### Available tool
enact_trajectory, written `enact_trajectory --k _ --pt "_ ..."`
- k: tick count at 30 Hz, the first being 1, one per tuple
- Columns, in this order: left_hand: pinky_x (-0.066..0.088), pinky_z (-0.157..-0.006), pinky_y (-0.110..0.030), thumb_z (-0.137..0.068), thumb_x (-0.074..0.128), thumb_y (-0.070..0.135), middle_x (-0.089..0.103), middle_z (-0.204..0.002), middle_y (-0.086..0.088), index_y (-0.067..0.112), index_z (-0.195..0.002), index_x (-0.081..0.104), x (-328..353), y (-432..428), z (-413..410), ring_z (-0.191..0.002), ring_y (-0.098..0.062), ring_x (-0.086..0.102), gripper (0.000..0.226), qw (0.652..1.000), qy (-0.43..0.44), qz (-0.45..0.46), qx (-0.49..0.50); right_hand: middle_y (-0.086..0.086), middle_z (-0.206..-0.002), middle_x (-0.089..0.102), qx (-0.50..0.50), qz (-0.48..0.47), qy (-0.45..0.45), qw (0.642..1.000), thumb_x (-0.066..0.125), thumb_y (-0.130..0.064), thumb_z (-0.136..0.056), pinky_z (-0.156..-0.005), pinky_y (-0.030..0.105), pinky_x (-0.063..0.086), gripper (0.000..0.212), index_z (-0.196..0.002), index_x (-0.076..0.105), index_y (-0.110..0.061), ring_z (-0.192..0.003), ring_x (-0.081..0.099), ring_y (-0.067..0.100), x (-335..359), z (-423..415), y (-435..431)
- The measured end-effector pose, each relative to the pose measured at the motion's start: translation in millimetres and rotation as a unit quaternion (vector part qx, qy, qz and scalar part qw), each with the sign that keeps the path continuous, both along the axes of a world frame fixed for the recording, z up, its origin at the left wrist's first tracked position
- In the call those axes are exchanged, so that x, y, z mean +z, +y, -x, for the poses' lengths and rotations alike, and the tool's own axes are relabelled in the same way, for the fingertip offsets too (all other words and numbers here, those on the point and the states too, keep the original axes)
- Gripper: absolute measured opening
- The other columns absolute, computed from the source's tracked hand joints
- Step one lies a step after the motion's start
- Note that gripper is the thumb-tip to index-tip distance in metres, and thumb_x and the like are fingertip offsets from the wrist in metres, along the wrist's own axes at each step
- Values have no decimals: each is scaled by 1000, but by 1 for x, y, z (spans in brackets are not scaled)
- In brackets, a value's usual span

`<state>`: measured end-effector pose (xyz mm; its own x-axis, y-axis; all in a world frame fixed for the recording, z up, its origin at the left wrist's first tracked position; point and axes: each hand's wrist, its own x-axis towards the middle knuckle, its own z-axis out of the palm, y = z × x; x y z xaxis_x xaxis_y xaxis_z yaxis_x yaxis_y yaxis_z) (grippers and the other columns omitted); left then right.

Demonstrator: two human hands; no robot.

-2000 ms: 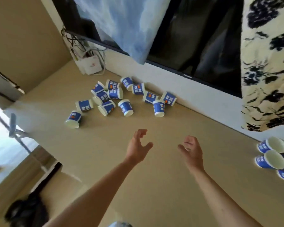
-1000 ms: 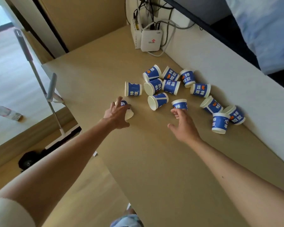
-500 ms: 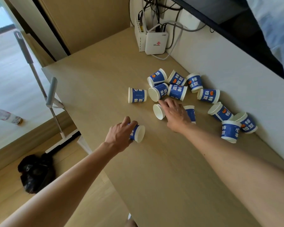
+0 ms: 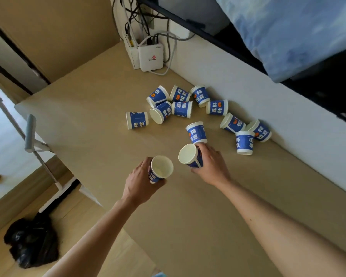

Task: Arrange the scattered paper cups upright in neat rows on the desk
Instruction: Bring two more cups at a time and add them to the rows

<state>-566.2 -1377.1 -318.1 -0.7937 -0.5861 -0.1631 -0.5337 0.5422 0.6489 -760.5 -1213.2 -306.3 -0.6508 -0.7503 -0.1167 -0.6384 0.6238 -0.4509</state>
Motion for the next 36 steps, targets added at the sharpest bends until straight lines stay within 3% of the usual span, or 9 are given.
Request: enact_trajectory --k 2,5,7,11,16,21,24,29,36 --pt "39 -58 -24 -62 77 52 57 -94 22 41 -114 45 5 19 13 -81 -12 58 61 1000 15 -19 -15 -3 -119 65 -94 63 -50 992 88 -28 -66 -87 35 48 72 -127 51 -20 -103 62 19 6 -4 33" --pt "38 -55 -18 -60 78 54 61 -87 21 42 -112 46 14 54 35 -75 -9 58 62 997 30 -55 -37 -17 -93 63 -239 159 -113 951 88 -24 -66 -68 8 44 62 -115 50 -28 -82 59 -9 15 -14 88" --pt "41 -55 -22 -59 78 55 63 -85 20 42 -111 46 20 86 48 -74 -9 59 62 994 36 -72 -69 -22 -97 63 -315 205 -137 917 89 -22 -67 -69 2 41 61 -115 51 -28 -86 55 -18 19 -21 129" --pt "46 -57 -25 -59 78 54 63 -89 21 44 -110 47 26 156 70 -72 -5 58 61 985 47 -99 -135 -17 -105 65 -415 262 -146 859 91 -23 -69 -74 6 44 62 -118 54 -25 -94 58 -11 20 -34 211" --pt "53 -61 -30 -59 81 49 65 -94 17 41 -113 50 28 250 93 -75 -8 60 63 968 54 -129 -208 -18 -106 64 -485 285 -143 814 92 -27 -68 -72 6 43 62 -115 53 -29 -95 58 -8 15 -52 313" --pt "52 -61 -24 -59 84 42 66 -92 14 39 -112 53 30 350 105 -71 -5 59 62 949 59 -152 -269 -20 -102 66 -543 319 -126 766 92 -24 -67 -75 6 43 61 -114 54 -30 -94 60 -4 10 -70 417" --pt "55 -64 -33 -60 86 37 67 -92 11 33 -113 55 33 402 110 -71 -9 61 62 939 59 -158 -300 -25 -103 64 -571 330 -99 745 92 -26 -66 -76 8 46 62 -115 54 -30 -96 63 0 7 -80 470" --pt "51 -66 -28 -62 88 34 67 -93 13 29 -113 56 40 496 121 -75 -10 60 61 925 50 -145 -347 -21 -106 65 -629 341 -68 696 93 -30 -65 -81 20 52 66 -117 52 -34 -99 65 4 -3 -92 566" --pt "51 -69 -25 -62 88 30 68 -96 13 28 -114 57 47 603 135 -78 -9 60 60 912 37 -141 -384 -30 -103 62 -683 341 -48 644 91 -31 -66 -77 15 48 66 -118 50 -37 -96 62 -6 -12 -82 685"
